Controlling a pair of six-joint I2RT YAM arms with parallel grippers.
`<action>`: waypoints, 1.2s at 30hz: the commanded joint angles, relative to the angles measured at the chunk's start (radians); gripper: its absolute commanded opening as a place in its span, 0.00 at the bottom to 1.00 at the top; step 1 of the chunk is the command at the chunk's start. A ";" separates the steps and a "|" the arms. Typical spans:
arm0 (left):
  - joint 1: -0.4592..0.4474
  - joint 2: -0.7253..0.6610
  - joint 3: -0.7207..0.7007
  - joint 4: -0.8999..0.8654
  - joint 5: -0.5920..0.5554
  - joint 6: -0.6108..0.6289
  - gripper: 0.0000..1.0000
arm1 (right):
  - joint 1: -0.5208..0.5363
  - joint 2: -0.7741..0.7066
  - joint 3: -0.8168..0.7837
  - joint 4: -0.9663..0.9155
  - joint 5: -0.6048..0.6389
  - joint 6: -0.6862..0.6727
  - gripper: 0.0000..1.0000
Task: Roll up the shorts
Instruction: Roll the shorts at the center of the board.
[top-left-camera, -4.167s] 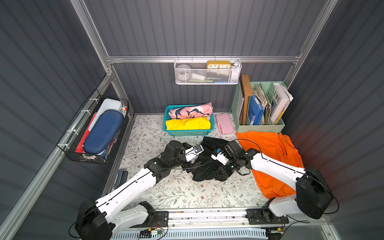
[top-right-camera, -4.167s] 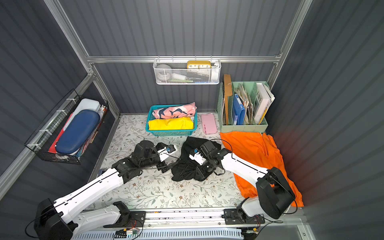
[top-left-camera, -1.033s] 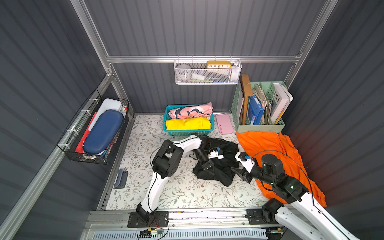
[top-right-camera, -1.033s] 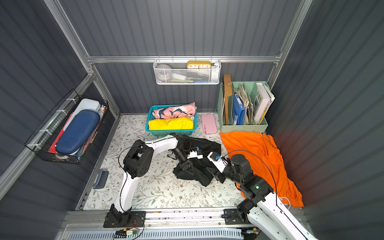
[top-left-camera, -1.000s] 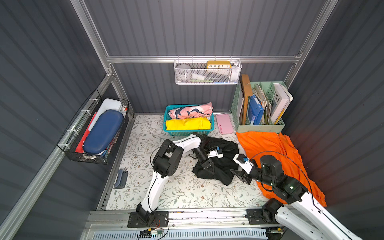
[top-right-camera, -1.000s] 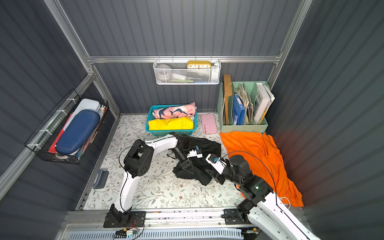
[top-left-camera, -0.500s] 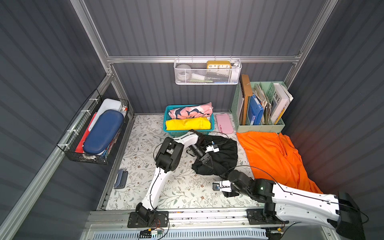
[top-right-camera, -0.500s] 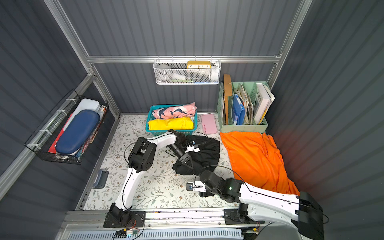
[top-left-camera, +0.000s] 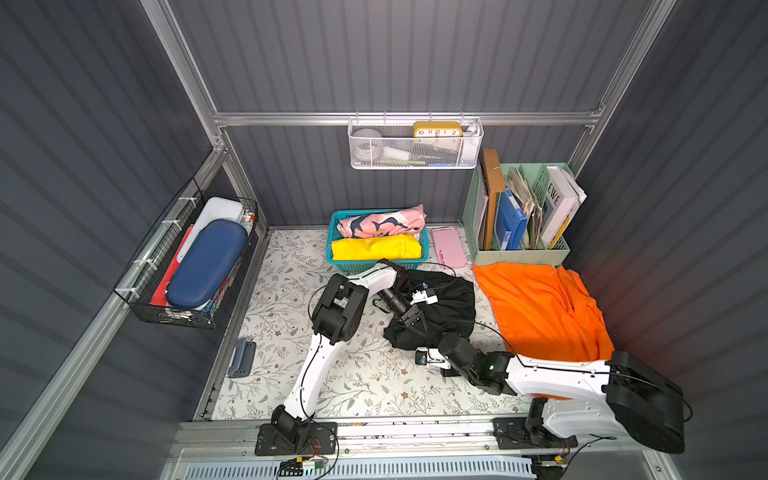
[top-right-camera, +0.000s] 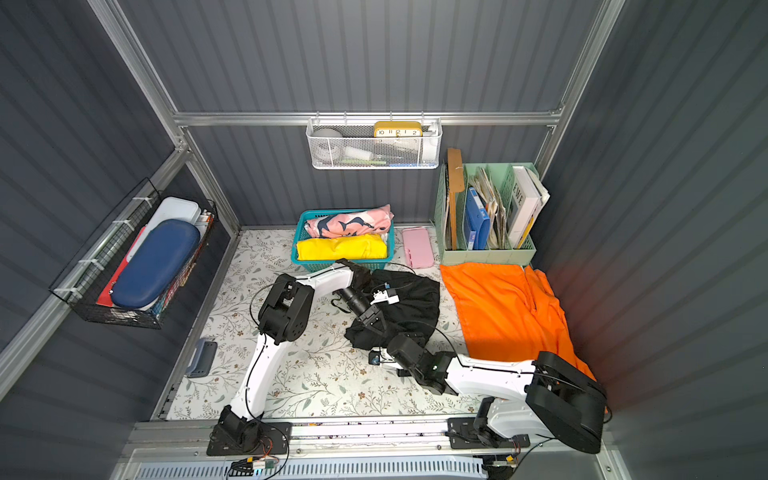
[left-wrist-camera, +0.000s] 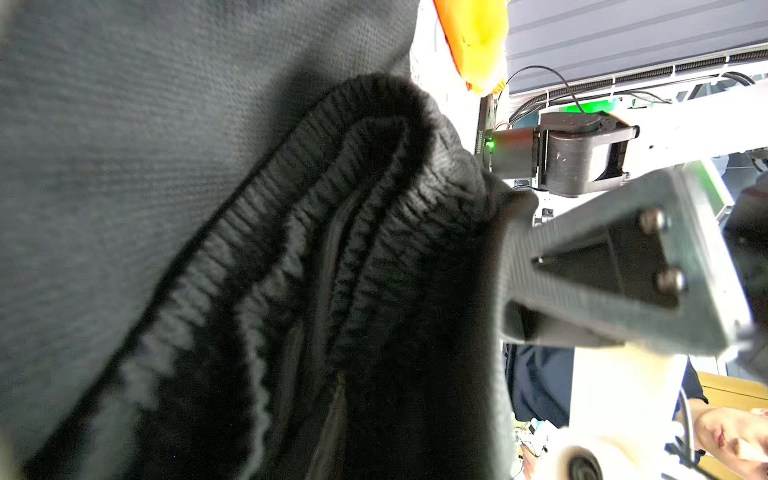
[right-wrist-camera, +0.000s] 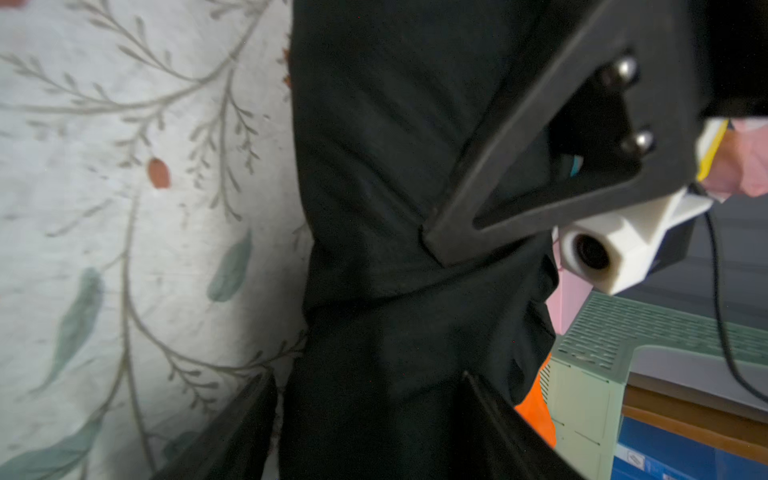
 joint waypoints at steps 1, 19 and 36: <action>0.006 0.075 -0.049 0.066 -0.166 -0.005 0.38 | -0.068 -0.013 0.007 0.000 -0.090 0.010 0.72; 0.006 0.062 -0.073 0.045 -0.127 0.023 0.70 | -0.225 0.053 0.044 -0.071 -0.432 -0.035 0.00; 0.107 -0.396 -0.353 0.297 -0.231 -0.040 1.00 | -0.434 -0.087 0.146 -0.387 -0.869 0.147 0.00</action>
